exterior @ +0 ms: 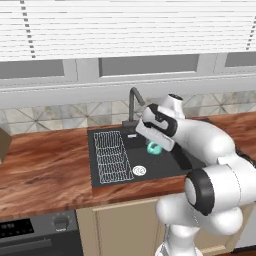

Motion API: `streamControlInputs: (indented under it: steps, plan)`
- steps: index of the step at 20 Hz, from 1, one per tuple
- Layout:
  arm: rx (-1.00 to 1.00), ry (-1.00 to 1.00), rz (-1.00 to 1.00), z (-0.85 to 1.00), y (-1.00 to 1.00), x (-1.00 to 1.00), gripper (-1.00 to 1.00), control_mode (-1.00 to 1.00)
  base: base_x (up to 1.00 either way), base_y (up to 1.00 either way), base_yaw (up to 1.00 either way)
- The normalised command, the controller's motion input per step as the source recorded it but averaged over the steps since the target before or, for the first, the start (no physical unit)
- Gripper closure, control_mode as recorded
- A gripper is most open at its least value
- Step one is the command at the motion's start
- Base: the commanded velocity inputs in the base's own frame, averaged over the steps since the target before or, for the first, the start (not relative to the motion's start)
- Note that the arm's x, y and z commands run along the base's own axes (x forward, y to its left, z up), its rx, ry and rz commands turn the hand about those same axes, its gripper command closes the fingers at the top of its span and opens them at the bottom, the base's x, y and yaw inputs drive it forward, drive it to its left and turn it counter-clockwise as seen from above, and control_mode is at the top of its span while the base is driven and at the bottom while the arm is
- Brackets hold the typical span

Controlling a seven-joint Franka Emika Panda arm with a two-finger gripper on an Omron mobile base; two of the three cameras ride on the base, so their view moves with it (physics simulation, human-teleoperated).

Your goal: Pick the mug and place it in the sink. Pick the bowl and place it in the open cabinet and then close the cabinet.

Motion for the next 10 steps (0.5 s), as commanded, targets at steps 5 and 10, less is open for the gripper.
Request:
streamControlInputs:
  steps: [5, 10]
  plan:
    - [0.0, 0.0, 0.22, 0.0, -0.36, 0.37, 1.0, -1.0, 0.0, 0.0, 0.0]
    - [0.0, 0.0, 0.34, 0.0, -0.23, 0.12, 1.0, -1.0, 0.0, 0.0, 0.0]
